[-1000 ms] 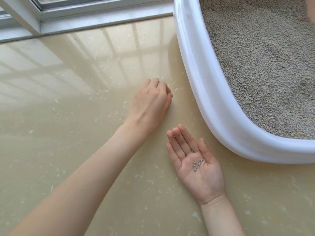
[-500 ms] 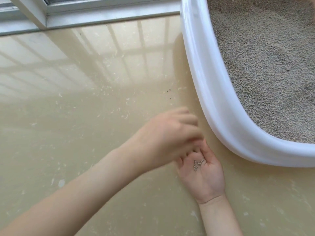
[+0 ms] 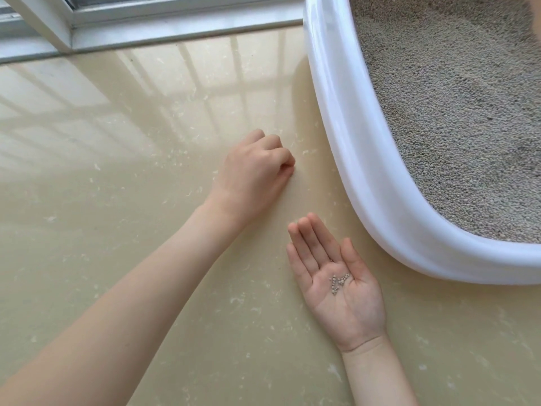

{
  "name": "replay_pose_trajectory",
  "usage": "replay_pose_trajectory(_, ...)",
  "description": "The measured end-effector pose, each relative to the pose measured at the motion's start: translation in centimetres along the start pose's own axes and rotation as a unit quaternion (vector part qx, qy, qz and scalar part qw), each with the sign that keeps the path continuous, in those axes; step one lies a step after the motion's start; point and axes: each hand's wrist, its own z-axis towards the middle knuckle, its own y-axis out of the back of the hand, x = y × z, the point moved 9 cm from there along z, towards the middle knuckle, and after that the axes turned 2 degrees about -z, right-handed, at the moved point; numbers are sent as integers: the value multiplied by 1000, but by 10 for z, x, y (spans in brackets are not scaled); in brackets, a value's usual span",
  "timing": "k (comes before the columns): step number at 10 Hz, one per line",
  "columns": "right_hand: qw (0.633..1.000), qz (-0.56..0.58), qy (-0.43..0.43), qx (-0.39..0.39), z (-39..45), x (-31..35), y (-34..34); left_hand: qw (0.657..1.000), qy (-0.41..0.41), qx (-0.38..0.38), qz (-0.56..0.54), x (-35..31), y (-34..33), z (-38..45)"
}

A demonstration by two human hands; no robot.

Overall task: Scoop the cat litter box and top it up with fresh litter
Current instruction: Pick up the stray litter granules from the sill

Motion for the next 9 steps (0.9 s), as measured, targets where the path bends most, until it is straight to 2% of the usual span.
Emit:
replay_pose_trajectory(2, 1000, -11, 12, 15, 1, 0, -4, 995, -13, 28, 100, -11, -11, 6)
replay_pose_trajectory(4, 1000, -10, 11, 13, 1, 1, -3, 993, 118, 2, 16, 23, 0, 7)
replay_pose_trajectory(6, 1000, -6, 10, 8, 1, 0, -2, 996, 70, 49, 33, 15, -15, 11)
replay_pose_trajectory(7, 1000, -14, 14, -1, 1, 1, -1, 993, 88, 61, 57, 18, -17, 15)
replay_pose_trajectory(9, 1000, -12, 14, -13, 0, 0, -1, 993, -35, 47, 105, 4, -19, 19)
